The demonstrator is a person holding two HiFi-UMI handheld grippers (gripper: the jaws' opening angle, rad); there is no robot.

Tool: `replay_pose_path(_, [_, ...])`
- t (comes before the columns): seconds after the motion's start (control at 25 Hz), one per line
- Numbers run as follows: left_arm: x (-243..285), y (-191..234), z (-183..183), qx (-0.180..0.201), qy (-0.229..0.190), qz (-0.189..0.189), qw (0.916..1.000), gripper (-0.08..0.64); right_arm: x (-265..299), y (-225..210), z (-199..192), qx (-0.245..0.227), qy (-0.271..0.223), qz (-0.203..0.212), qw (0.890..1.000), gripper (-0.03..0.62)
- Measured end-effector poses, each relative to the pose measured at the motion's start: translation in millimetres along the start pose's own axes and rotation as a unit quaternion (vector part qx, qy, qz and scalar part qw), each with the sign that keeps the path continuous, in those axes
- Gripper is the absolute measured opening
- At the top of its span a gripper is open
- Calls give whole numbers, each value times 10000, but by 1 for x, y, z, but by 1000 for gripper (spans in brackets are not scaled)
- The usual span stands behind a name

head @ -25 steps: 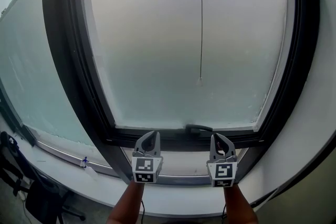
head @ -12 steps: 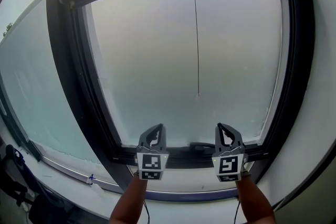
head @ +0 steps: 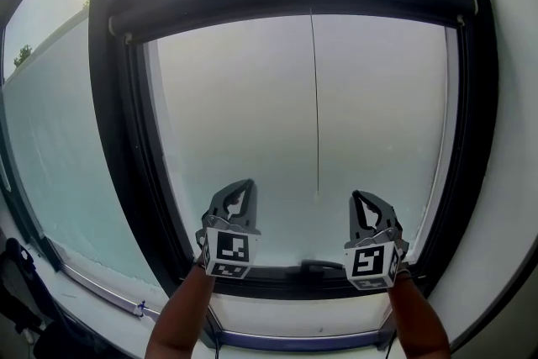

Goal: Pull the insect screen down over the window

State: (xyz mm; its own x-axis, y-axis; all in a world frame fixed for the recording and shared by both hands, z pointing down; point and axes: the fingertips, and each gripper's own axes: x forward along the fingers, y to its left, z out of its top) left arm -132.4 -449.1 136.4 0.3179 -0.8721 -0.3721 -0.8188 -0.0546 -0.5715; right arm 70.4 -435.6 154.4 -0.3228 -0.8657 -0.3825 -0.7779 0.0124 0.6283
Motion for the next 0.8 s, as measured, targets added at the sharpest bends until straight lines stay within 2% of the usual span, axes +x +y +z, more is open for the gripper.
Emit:
replay_pose_path(0.08, [9, 11, 13, 577, -17, 228, 9981, 3, 10, -9, 12, -296, -84, -23, 9995, 6])
replay_pose_path(0.16, [17, 22, 31, 1208, -75, 518, 9913, 3, 18, -18, 24, -568, -163, -91, 9982, 6])
replay_pose_path(0.24, [25, 31, 47, 1607, -138, 673, 9846, 3, 26, -26, 34, -836, -211, -156, 9962, 21])
replay_pose_path(0.4, [41, 45, 79, 1938, -302, 717, 9780, 18, 44, -40, 52, -1480, -252, -239, 9884, 76])
replay_pose_path(0.52, [54, 49, 92, 2367, -132, 620, 9695, 120, 56, -52, 64, -1994, -302, -378, 9787, 102])
replay_pose_path(0.6, [61, 53, 98, 2637, -6, 553, 9630, 195, 64, -62, 74, -2214, -330, -448, 9736, 113])
replay_pose_path(0.8, [72, 79, 117, 3282, 264, 827, 9406, 242, 83, -97, 104, -2700, -388, -645, 9599, 150])
